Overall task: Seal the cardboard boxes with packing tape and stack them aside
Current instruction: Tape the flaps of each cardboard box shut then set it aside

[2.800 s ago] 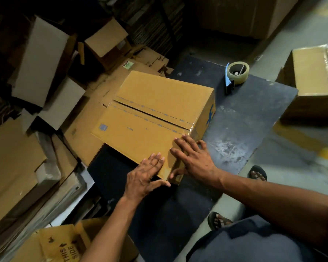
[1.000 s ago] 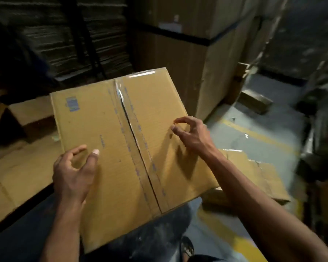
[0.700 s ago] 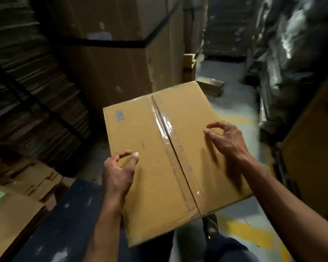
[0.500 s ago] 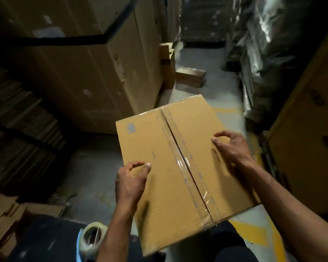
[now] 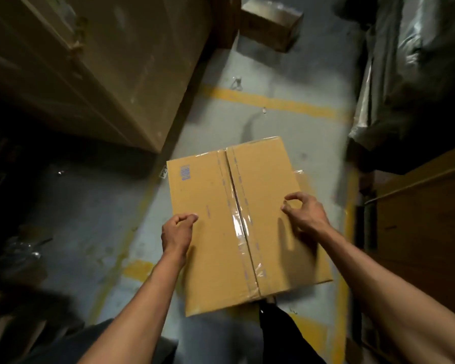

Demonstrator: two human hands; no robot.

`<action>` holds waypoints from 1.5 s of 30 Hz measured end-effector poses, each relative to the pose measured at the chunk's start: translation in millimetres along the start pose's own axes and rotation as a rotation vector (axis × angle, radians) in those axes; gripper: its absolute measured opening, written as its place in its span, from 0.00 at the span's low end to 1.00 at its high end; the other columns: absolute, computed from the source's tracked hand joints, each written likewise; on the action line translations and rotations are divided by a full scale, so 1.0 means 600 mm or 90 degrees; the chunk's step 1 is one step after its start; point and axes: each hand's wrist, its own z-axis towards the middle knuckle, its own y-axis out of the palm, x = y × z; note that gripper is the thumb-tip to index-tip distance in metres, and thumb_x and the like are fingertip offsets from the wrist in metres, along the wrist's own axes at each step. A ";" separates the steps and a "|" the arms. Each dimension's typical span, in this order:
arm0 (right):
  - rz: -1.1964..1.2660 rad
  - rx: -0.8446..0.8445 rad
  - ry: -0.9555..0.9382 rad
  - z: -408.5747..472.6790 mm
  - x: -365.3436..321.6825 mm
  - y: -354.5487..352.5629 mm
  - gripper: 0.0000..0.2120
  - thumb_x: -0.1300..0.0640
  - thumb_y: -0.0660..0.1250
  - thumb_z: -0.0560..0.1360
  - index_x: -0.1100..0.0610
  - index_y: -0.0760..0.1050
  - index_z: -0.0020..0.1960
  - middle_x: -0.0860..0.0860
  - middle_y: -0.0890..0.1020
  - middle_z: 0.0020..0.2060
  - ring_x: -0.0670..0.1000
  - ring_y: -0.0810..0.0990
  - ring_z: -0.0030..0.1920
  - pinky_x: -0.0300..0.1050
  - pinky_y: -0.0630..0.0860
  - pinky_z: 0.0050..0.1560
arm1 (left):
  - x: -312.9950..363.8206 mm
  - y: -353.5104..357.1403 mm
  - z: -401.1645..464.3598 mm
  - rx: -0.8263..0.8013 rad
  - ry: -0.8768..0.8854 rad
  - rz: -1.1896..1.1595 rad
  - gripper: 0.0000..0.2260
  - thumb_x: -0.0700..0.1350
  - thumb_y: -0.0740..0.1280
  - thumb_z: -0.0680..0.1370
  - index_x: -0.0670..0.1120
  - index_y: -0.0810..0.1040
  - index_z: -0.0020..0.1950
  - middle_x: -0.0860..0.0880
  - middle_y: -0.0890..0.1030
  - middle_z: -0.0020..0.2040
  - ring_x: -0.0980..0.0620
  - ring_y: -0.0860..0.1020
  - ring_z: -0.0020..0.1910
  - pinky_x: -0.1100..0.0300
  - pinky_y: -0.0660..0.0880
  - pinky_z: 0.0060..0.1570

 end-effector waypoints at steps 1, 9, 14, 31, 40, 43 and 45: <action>0.012 -0.017 0.003 0.024 0.006 0.021 0.14 0.49 0.75 0.76 0.49 0.82 0.61 0.53 0.80 0.65 0.56 0.78 0.66 0.48 0.74 0.66 | -0.008 0.007 0.027 0.012 -0.004 0.011 0.12 0.59 0.74 0.66 0.52 0.86 0.41 0.51 0.87 0.48 0.45 0.82 0.54 0.45 0.79 0.59; -0.029 -0.140 0.042 0.174 0.086 0.152 0.18 0.47 0.75 0.75 0.48 0.81 0.63 0.55 0.72 0.69 0.59 0.74 0.68 0.54 0.77 0.65 | -0.105 0.082 0.179 -0.010 -0.079 0.061 0.05 0.49 0.76 0.75 0.48 0.85 0.46 0.51 0.84 0.45 0.48 0.79 0.47 0.55 0.74 0.48; -0.073 -0.203 0.026 0.206 0.133 0.185 0.17 0.47 0.76 0.75 0.48 0.82 0.63 0.54 0.70 0.68 0.58 0.73 0.69 0.47 0.77 0.57 | -0.178 0.101 0.189 -0.099 -0.119 0.140 0.14 0.57 0.76 0.68 0.50 0.87 0.47 0.46 0.82 0.59 0.49 0.80 0.52 0.58 0.75 0.49; -0.231 -0.345 -0.077 -0.038 0.062 0.243 0.14 0.48 0.71 0.80 0.50 0.80 0.63 0.51 0.85 0.56 0.49 0.83 0.55 0.46 0.79 0.57 | -0.221 -0.055 -0.006 -0.150 -0.101 0.071 0.02 0.48 0.73 0.79 0.51 0.83 0.48 0.47 0.86 0.54 0.48 0.83 0.53 0.56 0.76 0.51; -0.225 -0.318 -0.367 -0.478 -0.156 0.389 0.05 0.52 0.74 0.78 0.44 0.83 0.52 0.40 0.87 0.42 0.35 0.83 0.42 0.33 0.77 0.44 | -0.287 -0.489 -0.336 -0.024 0.133 -0.115 0.02 0.48 0.74 0.78 0.53 0.85 0.50 0.54 0.86 0.41 0.51 0.86 0.45 0.67 0.76 0.39; -0.180 -0.352 -0.452 -0.625 -0.252 0.490 0.04 0.52 0.75 0.77 0.46 0.84 0.52 0.41 0.87 0.40 0.36 0.84 0.42 0.39 0.81 0.48 | -0.364 -0.677 -0.415 0.118 0.135 -0.164 0.09 0.56 0.73 0.71 0.54 0.85 0.47 0.55 0.85 0.38 0.52 0.86 0.41 0.62 0.77 0.40; -0.179 -0.406 -0.515 -0.715 -0.316 0.560 0.04 0.54 0.74 0.78 0.46 0.83 0.51 0.43 0.87 0.40 0.36 0.84 0.41 0.35 0.80 0.44 | -0.416 -0.794 -0.463 0.219 0.139 -0.188 0.08 0.56 0.74 0.70 0.54 0.85 0.44 0.56 0.85 0.38 0.56 0.83 0.39 0.59 0.79 0.42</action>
